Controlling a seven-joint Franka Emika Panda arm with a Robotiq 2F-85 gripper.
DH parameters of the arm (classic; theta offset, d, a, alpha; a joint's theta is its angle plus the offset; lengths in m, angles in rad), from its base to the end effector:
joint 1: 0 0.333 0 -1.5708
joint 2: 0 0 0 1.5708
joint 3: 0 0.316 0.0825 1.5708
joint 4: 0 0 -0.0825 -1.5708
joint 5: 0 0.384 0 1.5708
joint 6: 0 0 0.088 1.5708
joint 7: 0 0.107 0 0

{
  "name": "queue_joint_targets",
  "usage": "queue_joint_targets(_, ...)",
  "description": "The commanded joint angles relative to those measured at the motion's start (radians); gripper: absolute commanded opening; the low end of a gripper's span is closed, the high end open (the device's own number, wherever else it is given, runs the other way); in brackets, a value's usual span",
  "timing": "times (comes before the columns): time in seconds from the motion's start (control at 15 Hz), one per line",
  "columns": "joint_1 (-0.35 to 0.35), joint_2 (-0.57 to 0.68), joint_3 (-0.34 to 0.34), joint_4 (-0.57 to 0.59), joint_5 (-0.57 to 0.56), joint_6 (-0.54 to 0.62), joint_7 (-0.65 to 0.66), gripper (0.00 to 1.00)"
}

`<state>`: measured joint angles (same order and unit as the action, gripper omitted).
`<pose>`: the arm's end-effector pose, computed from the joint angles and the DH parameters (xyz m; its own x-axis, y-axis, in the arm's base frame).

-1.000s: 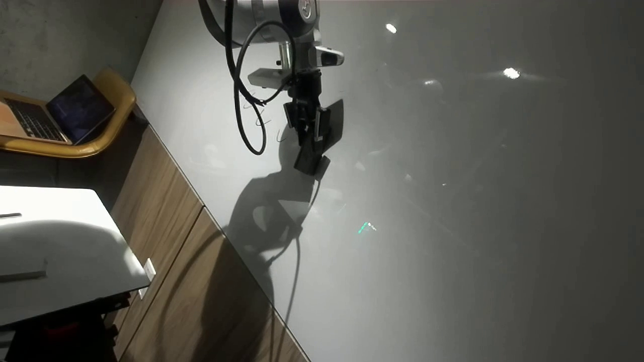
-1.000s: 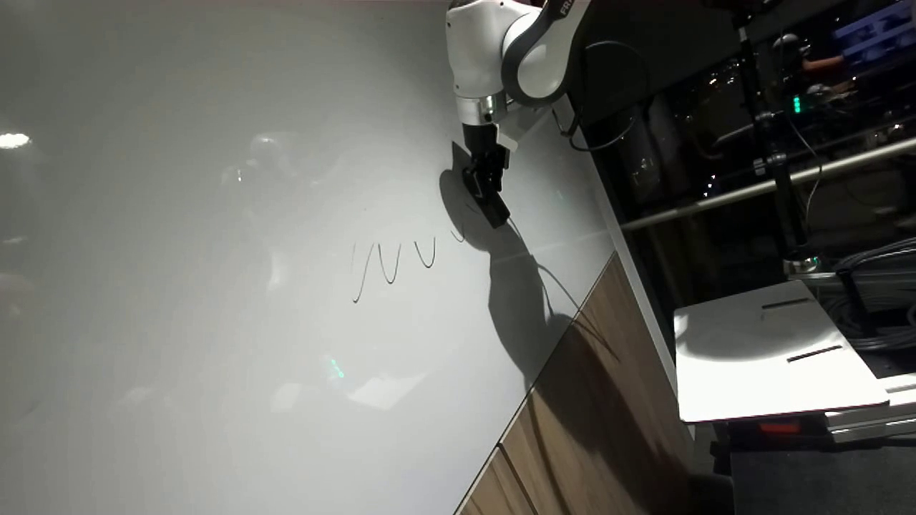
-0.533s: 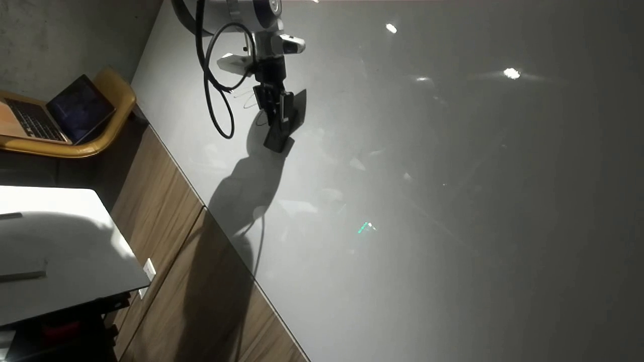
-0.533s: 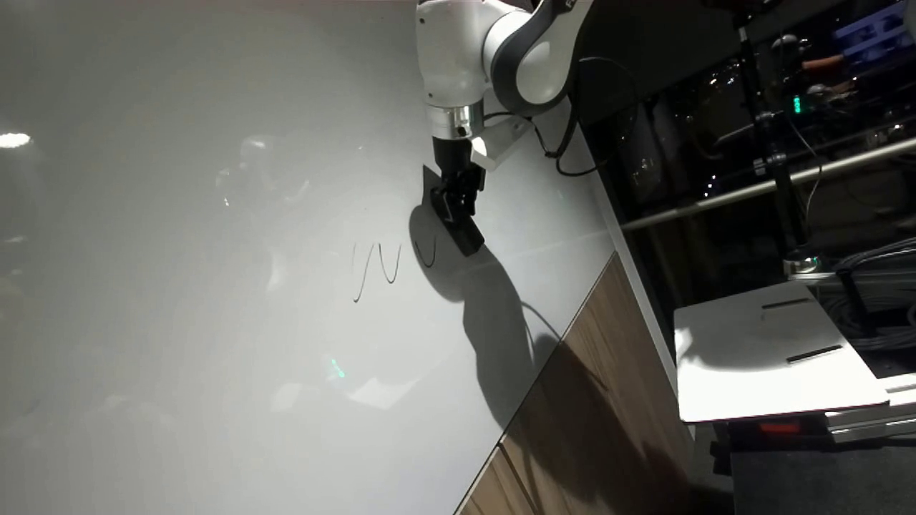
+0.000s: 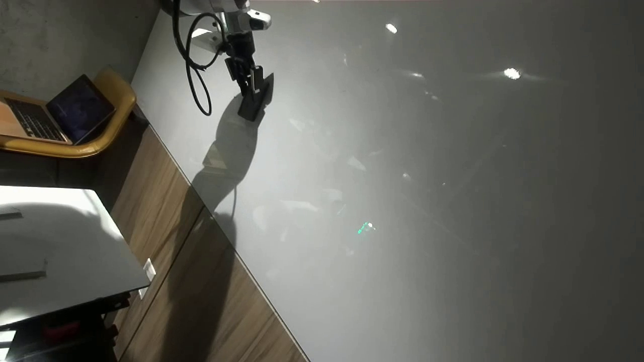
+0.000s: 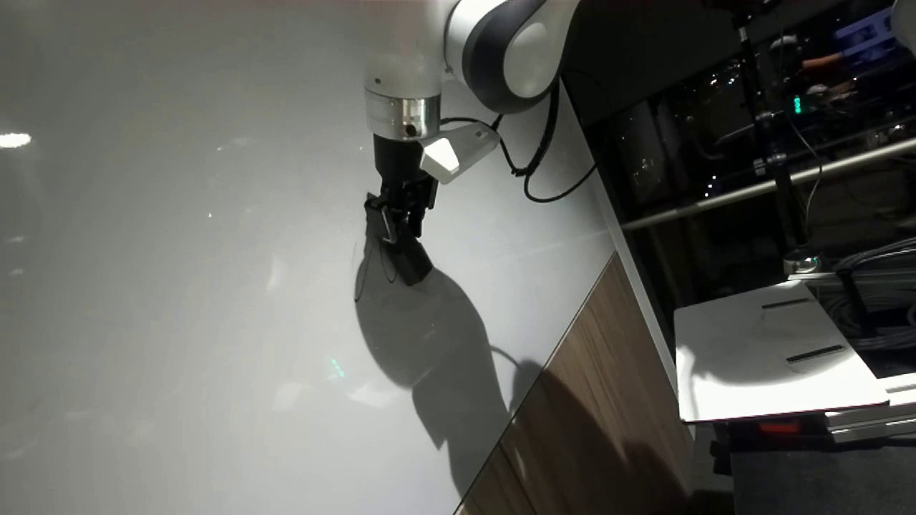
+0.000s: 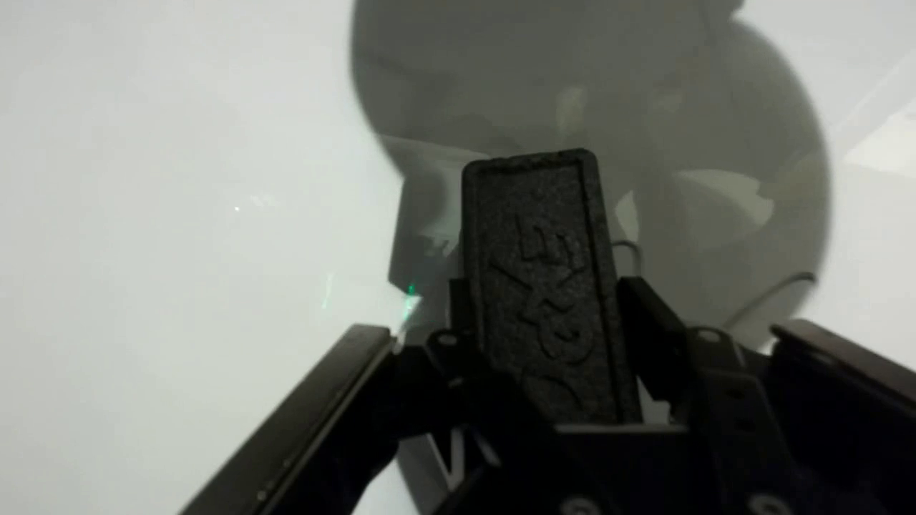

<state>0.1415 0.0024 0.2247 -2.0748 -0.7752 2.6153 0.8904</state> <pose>0.5419 0.2245 0.4824 0.7429 0.0976 0.6622 -0.0075 -0.9880 0.1541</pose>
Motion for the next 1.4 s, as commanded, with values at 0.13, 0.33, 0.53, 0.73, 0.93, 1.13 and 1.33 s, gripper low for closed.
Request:
queue_joint_targets(0.13,0.076,0.062,0.073,0.11,-0.067,0.0,0.084,0.28)
queue_joint_targets(0.33,0.121,0.087,0.107,0.142,-0.087,-0.013,0.112,0.28)
queue_joint_targets(0.53,0.152,0.121,0.121,0.16,-0.109,-0.04,0.121,0.28)
queue_joint_targets(0.73,0.197,0.161,0.09,0.186,-0.099,-0.111,0.095,0.28)
queue_joint_targets(0.93,0.202,0.203,0.061,0.233,-0.089,-0.17,0.068,0.28)
queue_joint_targets(1.13,0.195,0.232,0.021,0.287,-0.098,-0.187,0.045,0.28)
queue_joint_targets(1.33,0.183,0.241,-0.017,0.315,-0.105,-0.175,0.019,0.28)
